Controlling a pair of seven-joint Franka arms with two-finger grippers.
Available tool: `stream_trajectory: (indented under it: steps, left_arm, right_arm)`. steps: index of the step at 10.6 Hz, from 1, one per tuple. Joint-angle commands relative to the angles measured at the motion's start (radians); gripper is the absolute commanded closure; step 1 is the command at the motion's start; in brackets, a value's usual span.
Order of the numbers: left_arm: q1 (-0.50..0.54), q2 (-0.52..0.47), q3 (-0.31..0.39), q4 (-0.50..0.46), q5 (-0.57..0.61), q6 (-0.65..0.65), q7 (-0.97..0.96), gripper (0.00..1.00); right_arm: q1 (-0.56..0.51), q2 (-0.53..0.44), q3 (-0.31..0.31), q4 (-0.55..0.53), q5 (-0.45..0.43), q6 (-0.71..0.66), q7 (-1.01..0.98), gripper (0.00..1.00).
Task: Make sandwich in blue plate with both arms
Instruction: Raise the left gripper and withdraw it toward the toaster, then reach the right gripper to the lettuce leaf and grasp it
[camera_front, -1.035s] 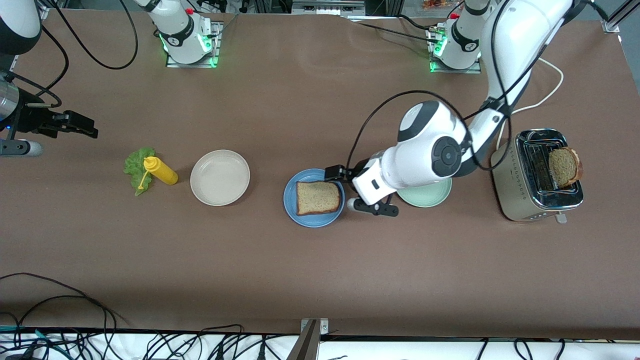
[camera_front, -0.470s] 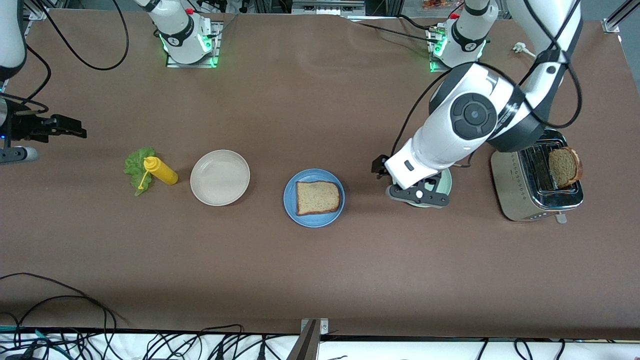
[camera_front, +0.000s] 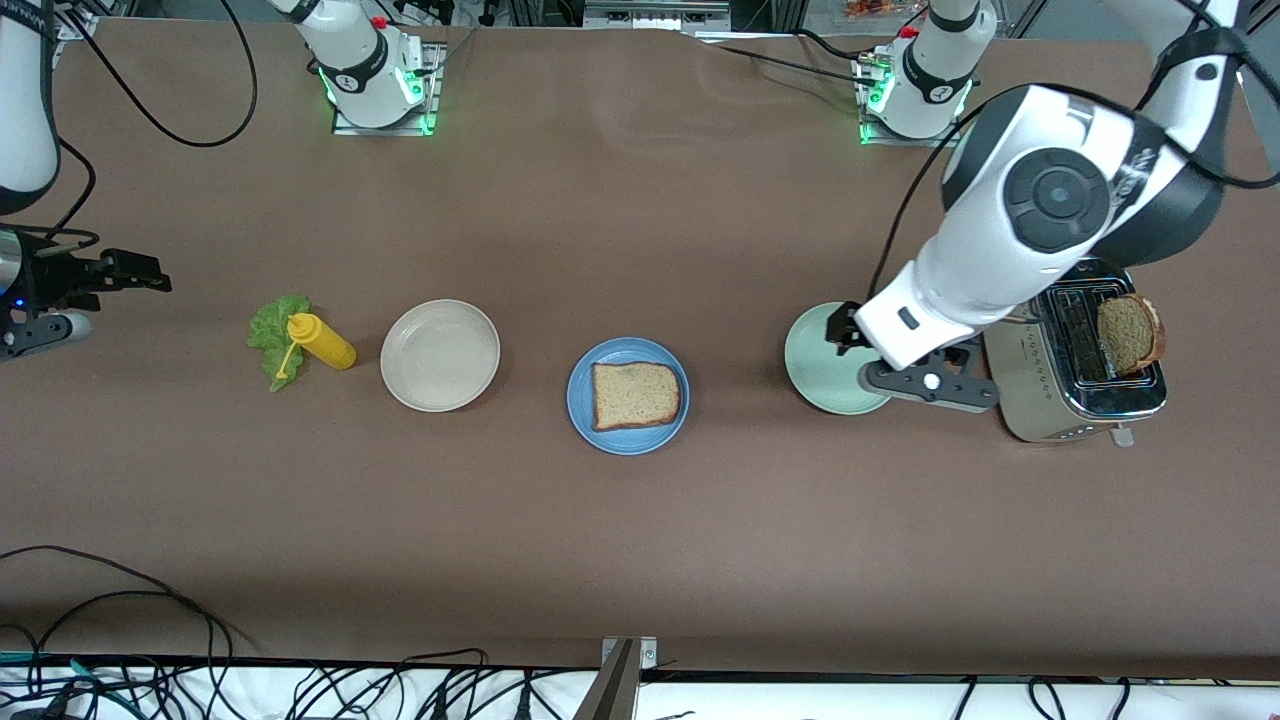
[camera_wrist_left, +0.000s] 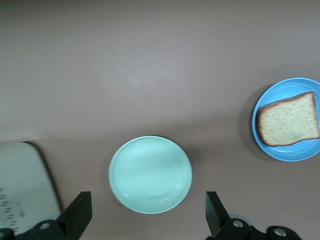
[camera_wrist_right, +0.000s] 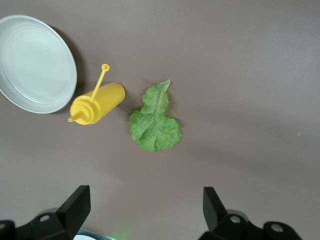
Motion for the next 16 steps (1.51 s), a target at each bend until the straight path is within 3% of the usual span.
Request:
stream_trajectory:
  steps: [1,3,9,11,13,14,16]
  left_arm:
    - [-0.007,-0.105,0.086,-0.039,-0.008,-0.037,0.110,0.00]
    - [-0.015,-0.148,0.166,-0.039,-0.071,-0.041,0.182,0.00]
    - [-0.018,-0.242,0.287,-0.039,-0.085,-0.109,0.318,0.00]
    - [-0.020,-0.262,0.374,-0.036,-0.187,-0.135,0.322,0.00]
    - [-0.020,-0.291,0.407,-0.036,-0.193,-0.176,0.379,0.00]
    - [-0.021,-0.309,0.427,-0.039,-0.188,-0.205,0.411,0.00]
    - [-0.020,-0.351,0.438,-0.079,-0.174,-0.222,0.463,0.00]
  right_arm:
    - [-0.027,0.071,-0.001,0.000,0.020,0.018,-0.055,0.00]
    - [-0.061,0.122,0.000,-0.003,0.075,0.016,-0.070,0.00]
    - [-0.171,0.363,0.000,-0.011,0.341,0.056,-0.335,0.00]
    - [-0.170,0.412,0.003,-0.011,0.373,0.128,-0.392,0.00]
    - [-0.167,0.455,0.008,-0.011,0.410,0.185,-0.418,0.01]
    - [-0.159,0.470,0.008,-0.011,0.422,0.202,-0.417,0.08]
    - [-0.151,0.489,0.008,-0.011,0.422,0.197,-0.401,0.47]
